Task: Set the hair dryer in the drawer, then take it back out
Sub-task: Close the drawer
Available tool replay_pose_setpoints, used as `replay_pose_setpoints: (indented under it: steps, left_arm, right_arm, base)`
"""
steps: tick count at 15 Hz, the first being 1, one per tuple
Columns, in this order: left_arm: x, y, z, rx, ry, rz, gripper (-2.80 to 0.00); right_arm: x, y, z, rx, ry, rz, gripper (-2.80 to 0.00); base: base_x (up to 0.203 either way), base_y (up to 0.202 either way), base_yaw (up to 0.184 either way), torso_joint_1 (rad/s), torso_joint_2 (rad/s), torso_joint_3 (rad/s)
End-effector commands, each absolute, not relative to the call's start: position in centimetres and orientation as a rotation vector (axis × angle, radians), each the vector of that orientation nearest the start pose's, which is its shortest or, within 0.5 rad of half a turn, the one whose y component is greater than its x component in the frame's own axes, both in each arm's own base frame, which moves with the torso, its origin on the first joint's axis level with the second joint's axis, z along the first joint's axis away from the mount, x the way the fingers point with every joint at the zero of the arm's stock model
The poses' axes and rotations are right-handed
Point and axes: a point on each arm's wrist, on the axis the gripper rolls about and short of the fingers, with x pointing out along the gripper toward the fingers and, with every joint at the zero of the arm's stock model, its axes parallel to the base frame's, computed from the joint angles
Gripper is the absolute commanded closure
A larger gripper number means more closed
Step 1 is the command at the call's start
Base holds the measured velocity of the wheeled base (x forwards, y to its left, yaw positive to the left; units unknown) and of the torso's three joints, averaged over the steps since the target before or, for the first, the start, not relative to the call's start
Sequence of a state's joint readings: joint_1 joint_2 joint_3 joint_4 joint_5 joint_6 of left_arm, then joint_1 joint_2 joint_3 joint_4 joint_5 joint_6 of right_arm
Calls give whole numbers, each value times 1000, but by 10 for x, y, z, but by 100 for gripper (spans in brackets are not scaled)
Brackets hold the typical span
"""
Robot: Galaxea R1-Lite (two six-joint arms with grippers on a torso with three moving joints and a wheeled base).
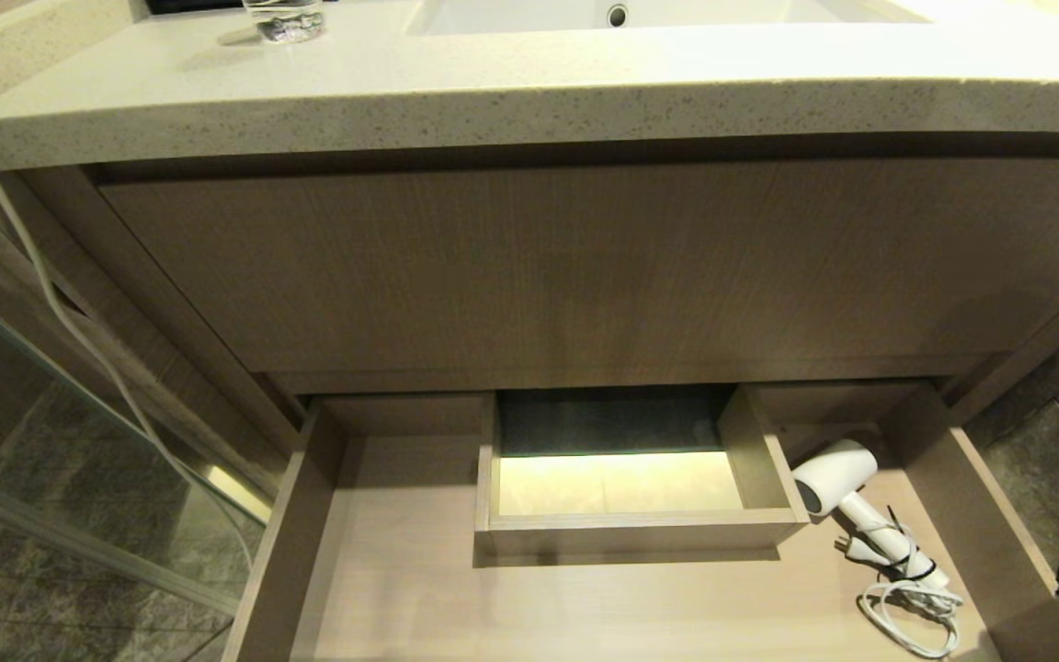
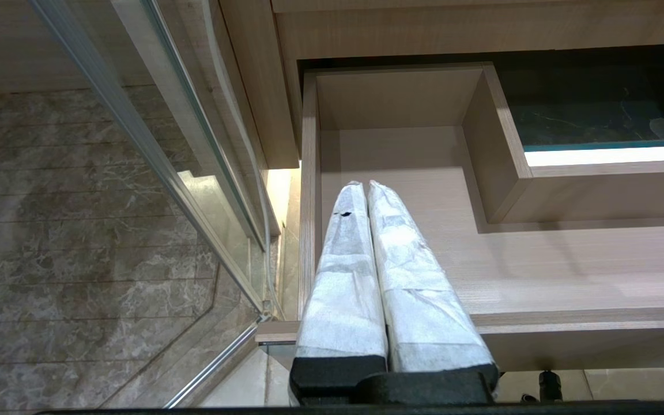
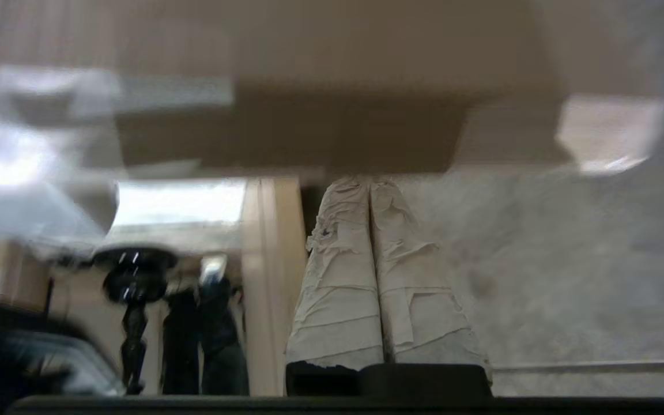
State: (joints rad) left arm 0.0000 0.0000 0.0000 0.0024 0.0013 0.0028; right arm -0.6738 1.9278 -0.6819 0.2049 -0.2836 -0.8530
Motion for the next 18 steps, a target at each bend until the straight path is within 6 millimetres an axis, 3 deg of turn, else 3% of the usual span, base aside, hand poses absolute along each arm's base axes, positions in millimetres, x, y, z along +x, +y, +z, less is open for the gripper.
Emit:
replay_pose_setpoints:
  steps: [1, 7, 12, 18]
  left_arm:
    - [-23, 0, 75, 3, 3, 2, 0]
    - [-23, 0, 75, 3, 2, 3, 0]
    - [-23, 0, 75, 3, 2, 2, 0]
    - [-23, 0, 75, 3, 3, 2, 0]
  right_arm:
    - [192, -160, 35, -366, 1655, -105, 0]
    - [207, -171, 43, -372, 1509, -142, 0]
    - [227, -175, 64, -415, 1207, -186, 0]
    - [288, -149, 112, -414, 732, -289, 0]
  base:
    - [0, 0, 0, 0, 0, 0]
    - [0, 0, 0, 0, 0, 0]
    - [0, 0, 0, 0, 0, 0]
    - [0, 0, 0, 0, 0, 0]
